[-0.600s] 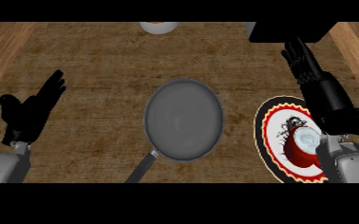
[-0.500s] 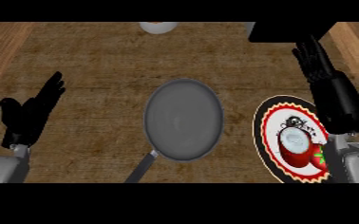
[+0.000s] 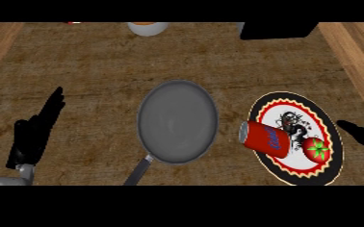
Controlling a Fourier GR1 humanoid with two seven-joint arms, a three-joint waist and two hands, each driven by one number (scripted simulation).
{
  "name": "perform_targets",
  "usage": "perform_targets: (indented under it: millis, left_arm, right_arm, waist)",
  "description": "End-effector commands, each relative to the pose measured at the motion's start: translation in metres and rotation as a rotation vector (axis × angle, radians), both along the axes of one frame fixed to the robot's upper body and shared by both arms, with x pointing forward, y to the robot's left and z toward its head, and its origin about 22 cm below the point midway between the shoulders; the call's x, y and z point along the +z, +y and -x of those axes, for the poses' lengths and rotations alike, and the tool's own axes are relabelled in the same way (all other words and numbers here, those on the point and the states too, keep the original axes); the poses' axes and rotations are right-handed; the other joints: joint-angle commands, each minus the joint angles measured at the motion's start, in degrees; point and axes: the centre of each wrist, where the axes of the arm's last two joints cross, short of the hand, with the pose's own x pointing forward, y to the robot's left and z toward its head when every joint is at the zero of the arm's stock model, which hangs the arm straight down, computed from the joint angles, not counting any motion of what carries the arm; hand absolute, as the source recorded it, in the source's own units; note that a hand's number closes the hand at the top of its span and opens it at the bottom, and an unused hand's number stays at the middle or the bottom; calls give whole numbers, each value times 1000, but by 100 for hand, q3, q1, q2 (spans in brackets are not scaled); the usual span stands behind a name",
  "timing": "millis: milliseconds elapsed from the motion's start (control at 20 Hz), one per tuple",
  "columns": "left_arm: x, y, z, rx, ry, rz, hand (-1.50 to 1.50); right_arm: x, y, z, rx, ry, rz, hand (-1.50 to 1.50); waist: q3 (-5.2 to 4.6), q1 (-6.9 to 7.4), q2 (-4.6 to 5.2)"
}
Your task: Pick the tomato from the plate and place it in the pan
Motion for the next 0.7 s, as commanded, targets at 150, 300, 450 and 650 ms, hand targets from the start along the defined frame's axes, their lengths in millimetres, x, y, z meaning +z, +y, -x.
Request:
perform_targets:
  millis: [150, 300, 450, 650]
  left_arm:
    - [-3, -33, 15, -38, 8, 11, 0]
    - [2, -46, 18, -31, -11, -18, 0]
    - [-4, -37, 25, -34, 1, -35, 0]
    - [0, -46, 28, -54, 3, 2, 0]
  right_arm:
    - [9, -37, 84, -106, 387, 170, -150]
    - [31, -32, 87, -7, 463, 228, -150]
    - [62, -34, 84, 111, 584, 236, -150]
    - [88, -44, 69, 243, 632, 210, -150]
  waist:
    - [-13, 162, 3]
    - [-7, 257, 14]
    - [-14, 288, 19]
    - [-6, 329, 23]
